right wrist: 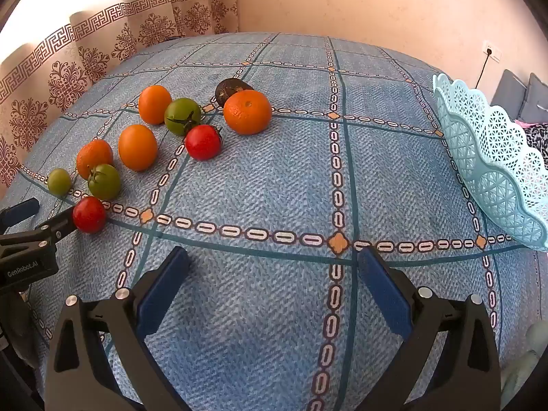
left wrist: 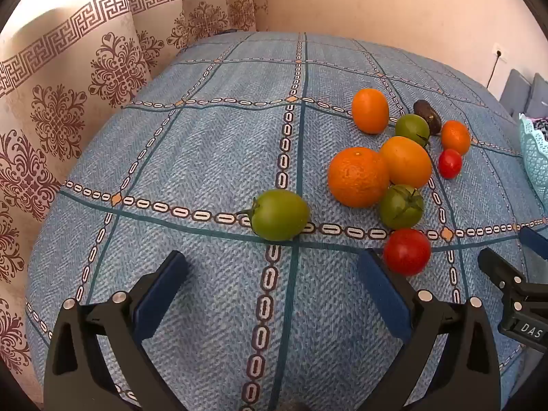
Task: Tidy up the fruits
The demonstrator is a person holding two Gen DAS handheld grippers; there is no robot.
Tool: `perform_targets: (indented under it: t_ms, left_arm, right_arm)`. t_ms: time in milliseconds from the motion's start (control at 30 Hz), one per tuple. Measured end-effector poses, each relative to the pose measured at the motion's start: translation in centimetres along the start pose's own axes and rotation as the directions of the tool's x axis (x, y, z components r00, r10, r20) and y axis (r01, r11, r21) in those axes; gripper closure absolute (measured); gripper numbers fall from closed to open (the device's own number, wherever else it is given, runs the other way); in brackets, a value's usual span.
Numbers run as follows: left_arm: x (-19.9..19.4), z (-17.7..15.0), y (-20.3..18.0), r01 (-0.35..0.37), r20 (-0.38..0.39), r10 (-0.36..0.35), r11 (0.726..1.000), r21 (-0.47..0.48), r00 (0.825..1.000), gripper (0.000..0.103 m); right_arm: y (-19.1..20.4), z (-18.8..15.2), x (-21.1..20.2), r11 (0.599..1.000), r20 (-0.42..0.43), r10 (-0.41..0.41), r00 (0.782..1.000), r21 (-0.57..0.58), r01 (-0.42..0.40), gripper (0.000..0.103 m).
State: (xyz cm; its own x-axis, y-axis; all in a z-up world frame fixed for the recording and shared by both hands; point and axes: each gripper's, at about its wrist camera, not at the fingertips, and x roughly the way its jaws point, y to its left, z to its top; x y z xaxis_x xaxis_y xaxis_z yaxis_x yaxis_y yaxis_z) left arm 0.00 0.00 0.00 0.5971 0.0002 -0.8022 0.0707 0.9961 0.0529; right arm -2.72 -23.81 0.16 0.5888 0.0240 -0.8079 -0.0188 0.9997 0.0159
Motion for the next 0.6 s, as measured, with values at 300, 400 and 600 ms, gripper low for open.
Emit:
perform_targets:
  t_ms: [300, 400, 600]
  left_arm:
    - [-0.01, 0.00, 0.00, -0.001, 0.002, 0.001, 1.000, 0.001, 1.000, 0.005]
    - [-0.01, 0.00, -0.01, -0.002, 0.003, 0.002, 1.000, 0.001, 1.000, 0.005]
    - [-0.01, 0.00, -0.01, -0.002, 0.003, 0.002, 1.000, 0.001, 1.000, 0.005]
  right_arm:
    - [-0.02, 0.00, 0.00, 1.000, 0.000, 0.002, 1.000, 0.002, -0.002, 0.002]
    - [0.00, 0.00, -0.01, 1.000, 0.000, 0.002, 1.000, 0.002, -0.002, 0.002]
    - [-0.02, 0.00, -0.01, 1.000, 0.000, 0.002, 1.000, 0.002, -0.002, 0.002]
